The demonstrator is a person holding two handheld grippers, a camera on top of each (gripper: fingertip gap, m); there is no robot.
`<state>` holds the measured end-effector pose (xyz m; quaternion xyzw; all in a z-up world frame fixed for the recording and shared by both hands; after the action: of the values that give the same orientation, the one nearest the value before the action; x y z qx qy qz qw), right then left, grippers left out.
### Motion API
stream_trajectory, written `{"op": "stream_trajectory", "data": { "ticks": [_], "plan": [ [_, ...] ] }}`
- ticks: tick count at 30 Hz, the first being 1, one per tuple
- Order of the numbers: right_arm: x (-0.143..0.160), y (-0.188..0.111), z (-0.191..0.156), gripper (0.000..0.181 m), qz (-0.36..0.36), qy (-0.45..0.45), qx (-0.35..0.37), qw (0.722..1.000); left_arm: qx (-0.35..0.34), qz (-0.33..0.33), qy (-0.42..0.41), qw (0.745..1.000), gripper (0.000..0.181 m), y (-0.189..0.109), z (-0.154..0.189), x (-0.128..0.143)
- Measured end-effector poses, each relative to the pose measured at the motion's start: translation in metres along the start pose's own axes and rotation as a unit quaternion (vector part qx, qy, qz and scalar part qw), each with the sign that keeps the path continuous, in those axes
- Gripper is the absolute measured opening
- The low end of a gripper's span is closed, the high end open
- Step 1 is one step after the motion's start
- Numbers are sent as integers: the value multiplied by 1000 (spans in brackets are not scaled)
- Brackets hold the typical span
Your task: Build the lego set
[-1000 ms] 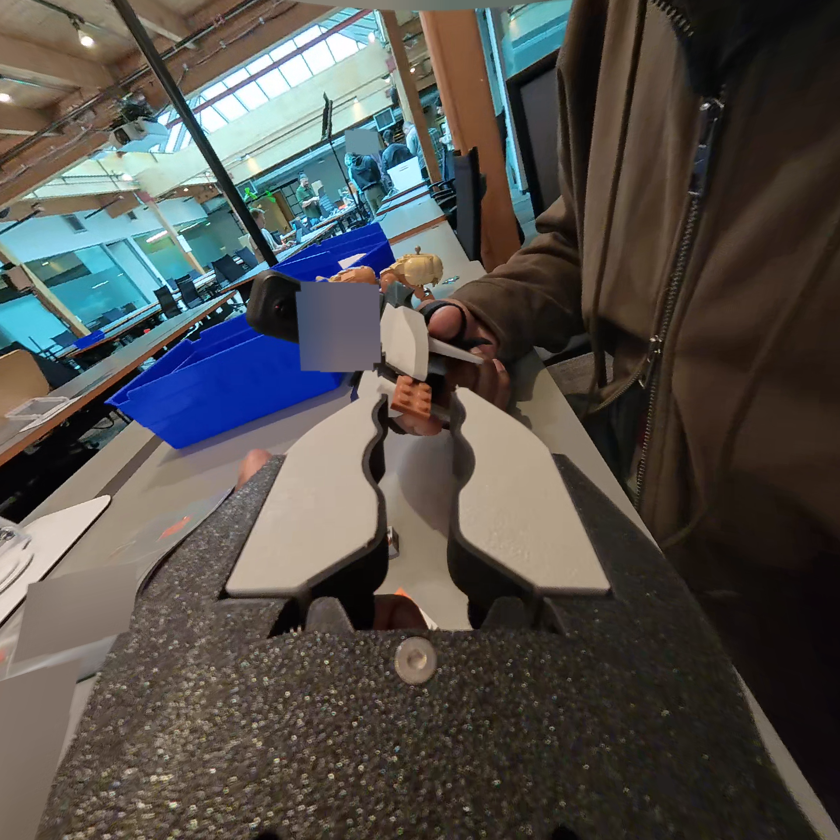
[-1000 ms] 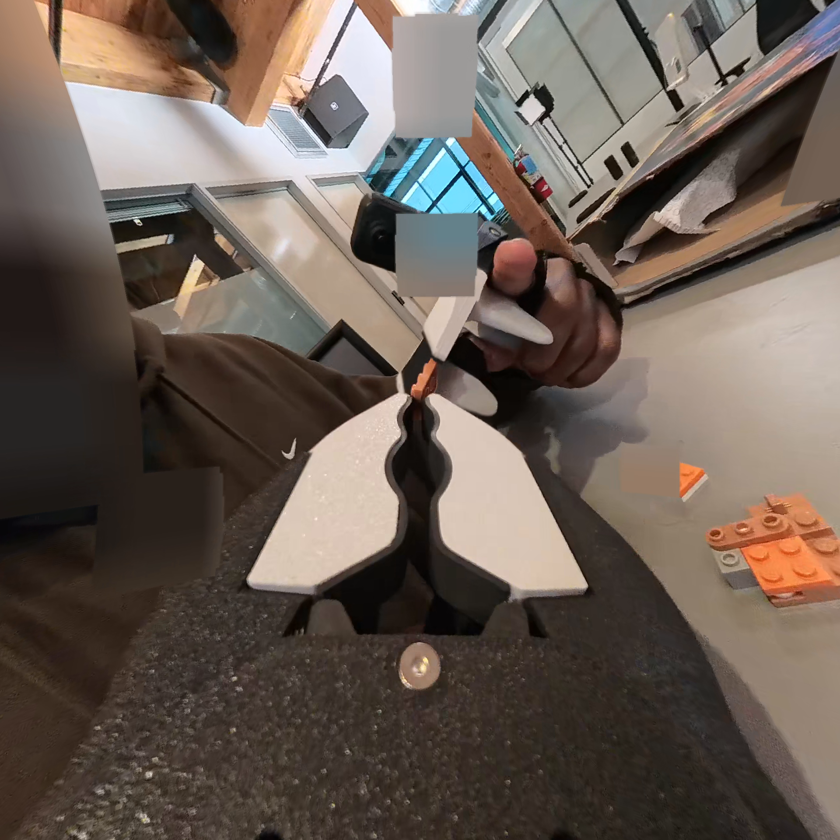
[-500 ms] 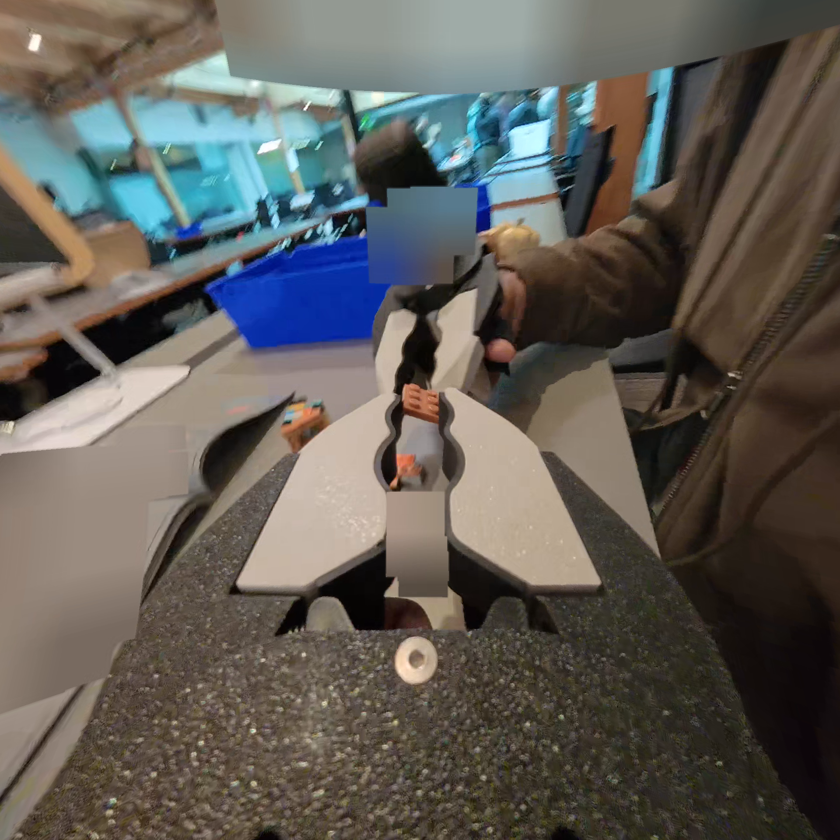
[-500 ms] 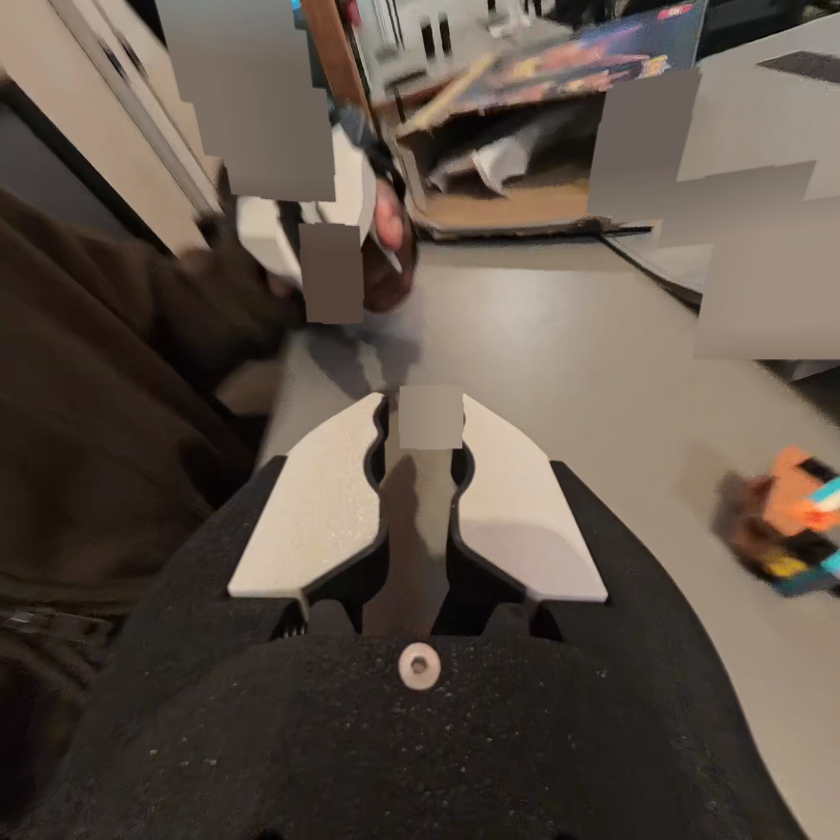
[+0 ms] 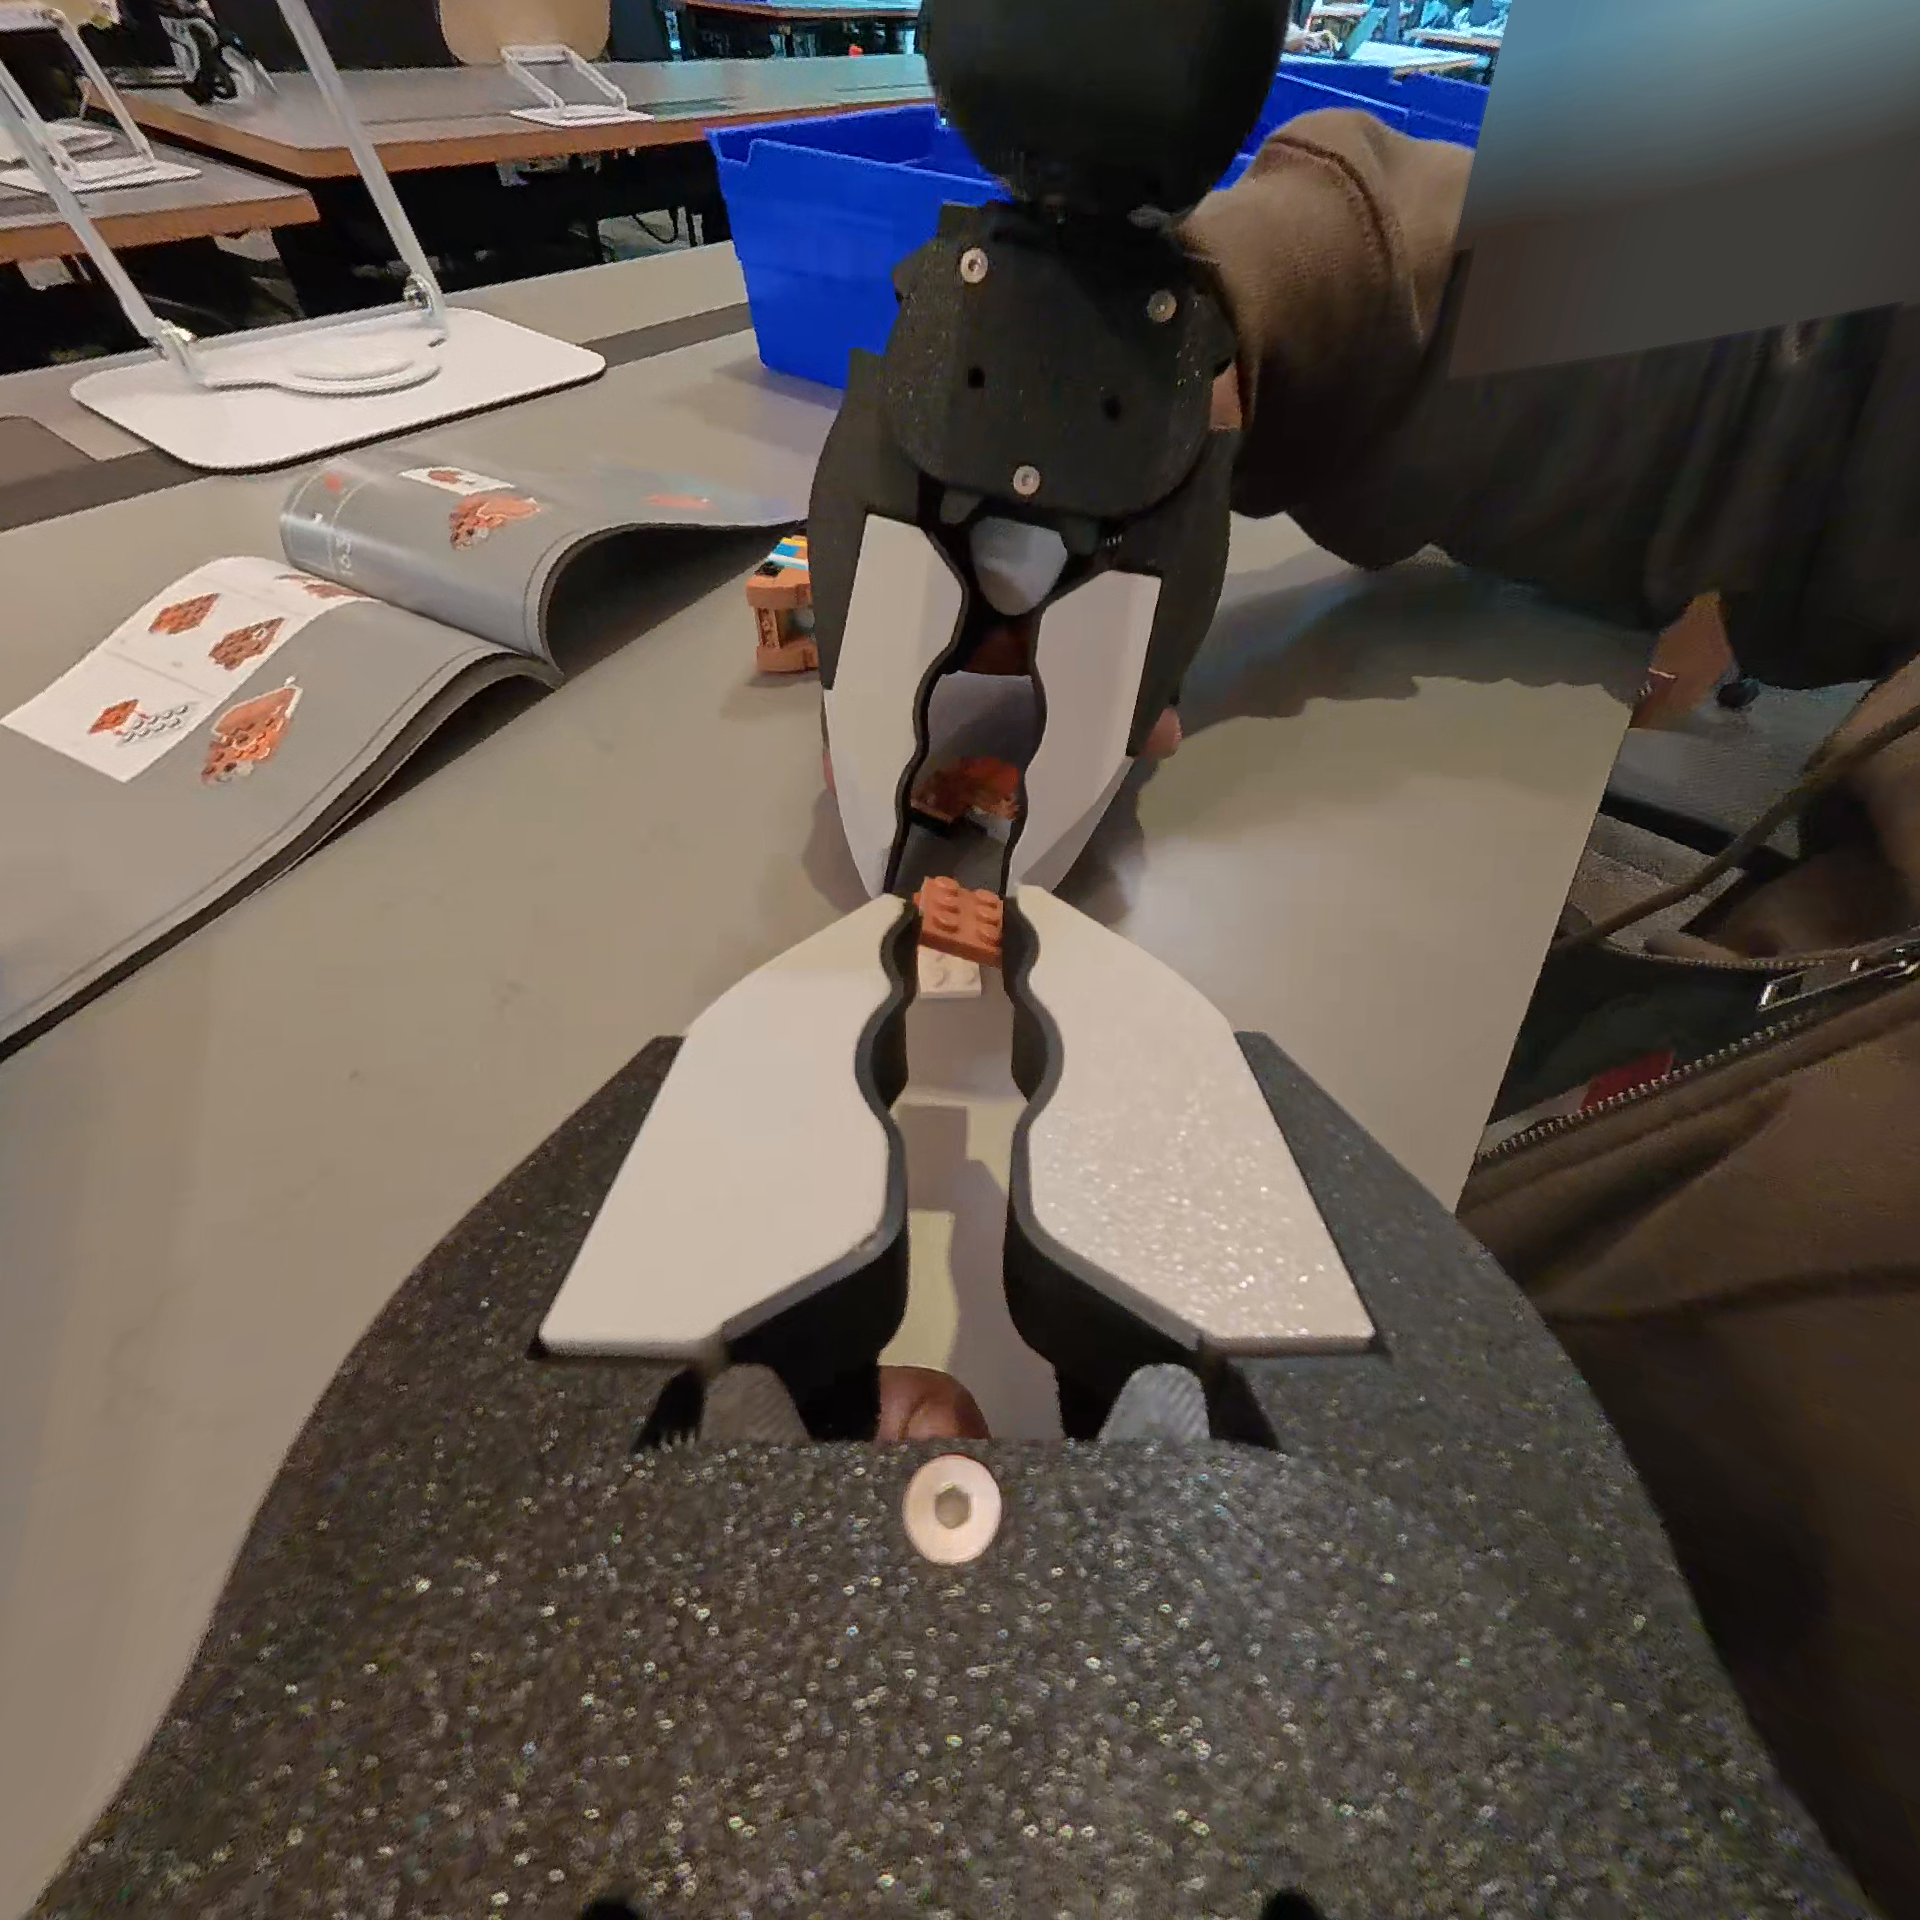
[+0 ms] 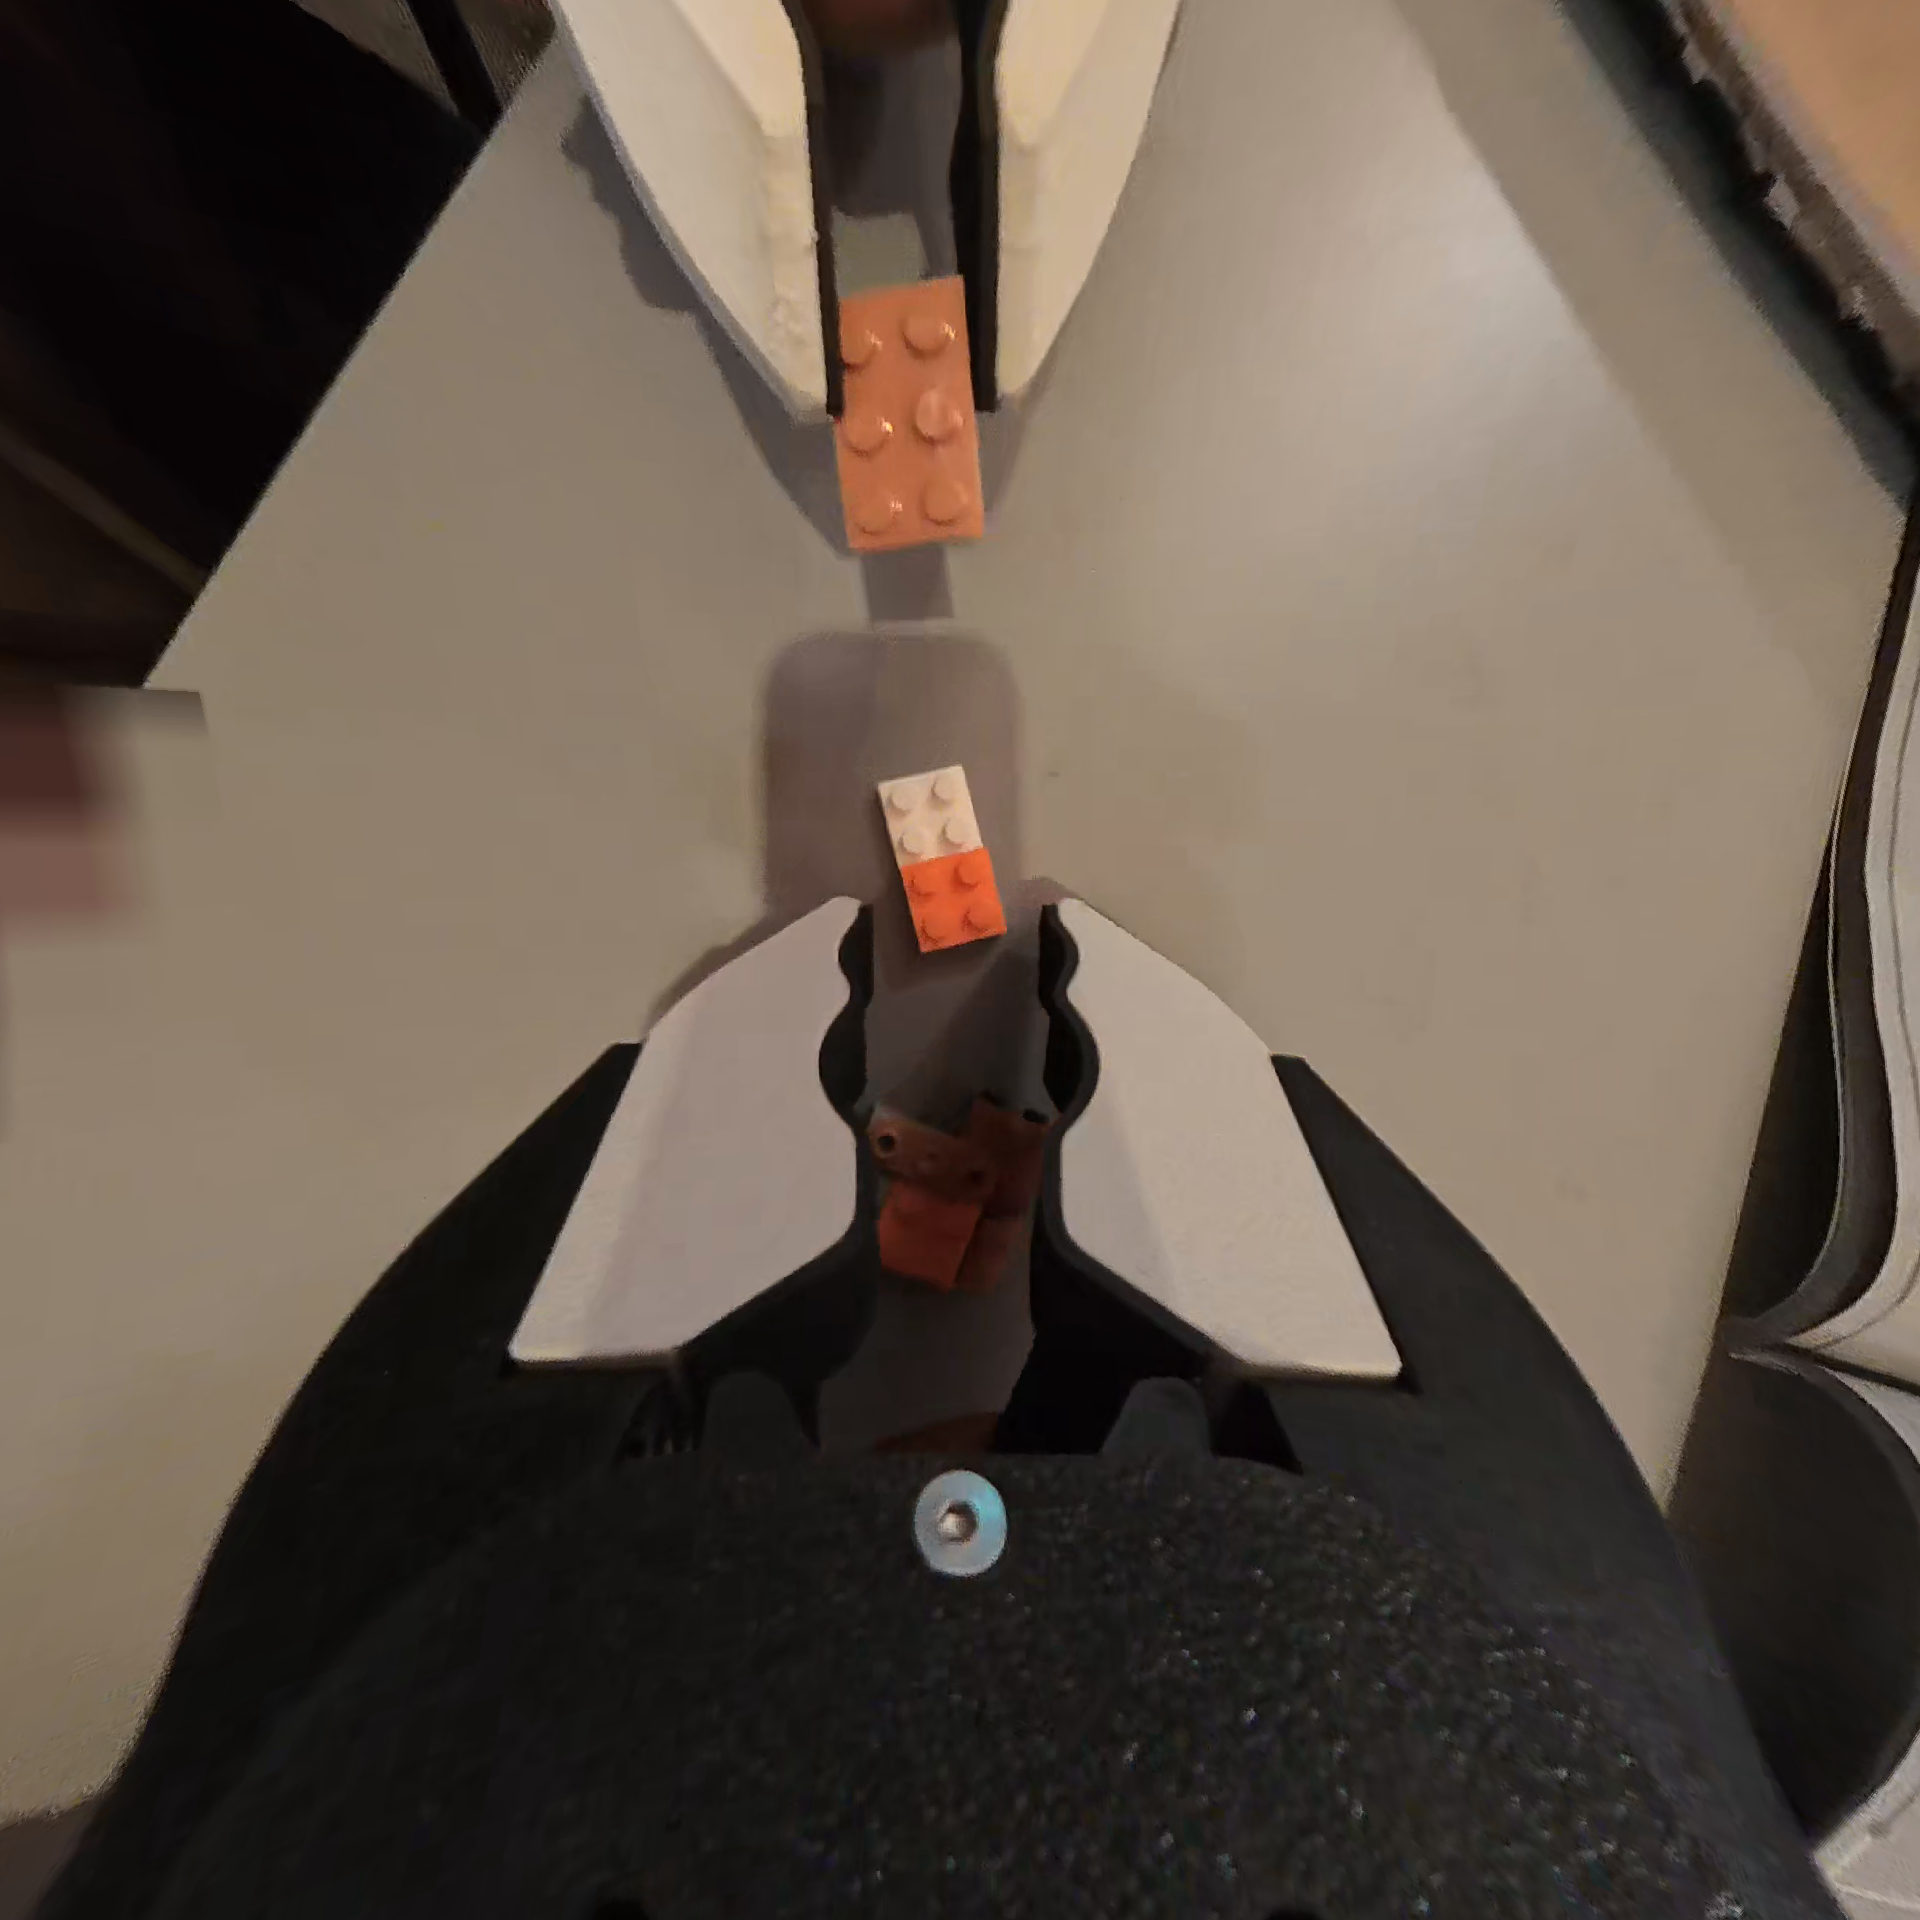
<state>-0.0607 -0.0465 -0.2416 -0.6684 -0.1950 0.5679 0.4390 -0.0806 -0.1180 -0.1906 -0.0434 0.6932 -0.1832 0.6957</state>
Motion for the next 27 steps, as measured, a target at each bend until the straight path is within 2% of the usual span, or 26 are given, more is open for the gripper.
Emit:
{"op": "stream_trajectory", "data": {
  "ticks": [13,20,24,27],
  "plan": [
    [0,3,3,18,15,1,6,1000,25,1,-9,1000,15,8,-7,-3],
    [9,-10,29,29,-10,12,93,996,30,2,-18,999,15,8,-8,-4],
    [16,-25,34,35,-1,102,140,985,27,-2,-20,999,15,8,-12,-3],
    [11,-30,25,35,50,218,144,964,29,-3,-17,999,15,9,-16,-3]
  ]
}}
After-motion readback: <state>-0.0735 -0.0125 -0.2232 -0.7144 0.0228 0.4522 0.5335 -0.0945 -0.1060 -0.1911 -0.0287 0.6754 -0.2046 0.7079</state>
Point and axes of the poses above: each gripper's, where its closed fingertips meet, y out along the fingers, x out of its underside, z = x × y across the jaws, the point moved 2 cm from there along -y, back along the fingers, and after that the axes turned 4 degrees about -x, right-handed, at the moved point
